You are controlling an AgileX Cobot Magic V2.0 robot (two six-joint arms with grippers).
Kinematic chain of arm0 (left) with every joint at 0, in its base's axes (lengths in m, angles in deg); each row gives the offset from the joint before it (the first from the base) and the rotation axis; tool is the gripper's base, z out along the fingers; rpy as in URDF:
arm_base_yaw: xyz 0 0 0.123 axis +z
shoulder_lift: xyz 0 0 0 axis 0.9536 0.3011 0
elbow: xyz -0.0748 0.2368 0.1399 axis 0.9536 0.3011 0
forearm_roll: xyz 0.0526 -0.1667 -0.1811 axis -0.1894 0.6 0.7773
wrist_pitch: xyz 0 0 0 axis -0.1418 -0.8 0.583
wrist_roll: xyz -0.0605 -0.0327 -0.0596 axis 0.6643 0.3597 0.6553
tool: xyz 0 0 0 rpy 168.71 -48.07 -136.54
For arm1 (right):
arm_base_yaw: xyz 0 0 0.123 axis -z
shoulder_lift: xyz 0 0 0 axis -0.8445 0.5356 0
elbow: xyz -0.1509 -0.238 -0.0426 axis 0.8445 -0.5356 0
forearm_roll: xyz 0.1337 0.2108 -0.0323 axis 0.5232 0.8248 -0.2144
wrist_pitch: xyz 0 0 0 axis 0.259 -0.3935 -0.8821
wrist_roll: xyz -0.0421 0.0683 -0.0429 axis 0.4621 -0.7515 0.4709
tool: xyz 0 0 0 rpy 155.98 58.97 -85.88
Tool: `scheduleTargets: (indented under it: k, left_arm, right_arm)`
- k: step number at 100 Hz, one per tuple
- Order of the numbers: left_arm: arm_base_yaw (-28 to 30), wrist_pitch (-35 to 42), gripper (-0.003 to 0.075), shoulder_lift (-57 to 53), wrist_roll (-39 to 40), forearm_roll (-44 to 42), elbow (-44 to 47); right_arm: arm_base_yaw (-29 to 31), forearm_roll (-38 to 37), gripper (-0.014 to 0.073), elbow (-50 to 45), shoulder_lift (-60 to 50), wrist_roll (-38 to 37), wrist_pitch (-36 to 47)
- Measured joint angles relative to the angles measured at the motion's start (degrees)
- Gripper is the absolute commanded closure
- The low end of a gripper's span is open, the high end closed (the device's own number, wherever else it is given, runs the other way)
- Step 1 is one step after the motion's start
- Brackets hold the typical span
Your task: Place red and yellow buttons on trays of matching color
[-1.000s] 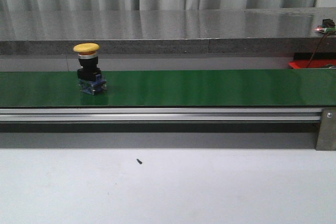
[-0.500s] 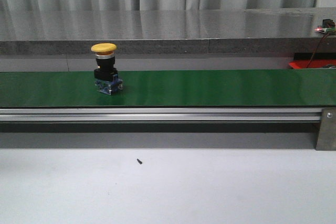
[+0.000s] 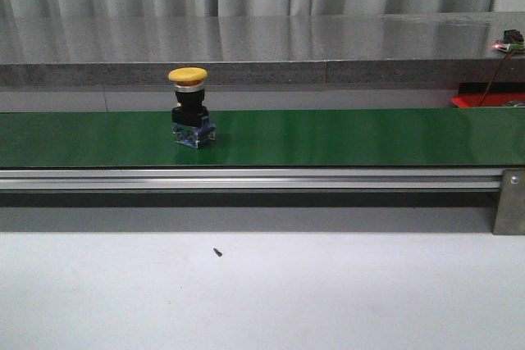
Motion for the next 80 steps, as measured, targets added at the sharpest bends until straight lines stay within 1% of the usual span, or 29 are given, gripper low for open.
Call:
scheduleTargets:
  k: [16,43,61,80]
  left_arm:
    - [-0.36,1.69,0.074,-8.42,0.99,-0.53,5.22]
    - [-0.36,1.66,0.074,-19.94,1.09,-0.63,12.31]
    - [-0.36,1.55,0.074,-23.36,1.09,-0.74,15.64]
    - [-0.36,1.35,0.074,-23.71,1.09,-0.74,15.87]
  right_arm:
    - [0.0,0.0,0.0662,0.0,0.0,0.0,0.89]
    - [0.0,0.0,0.0662,0.0,0.0,0.0,1.11]
    - [0.0,0.0,0.0662,0.0,0.0,0.0,0.29]
    - [-1.85,0.0,0.0662,1.91,2.5,0.0,-0.97]
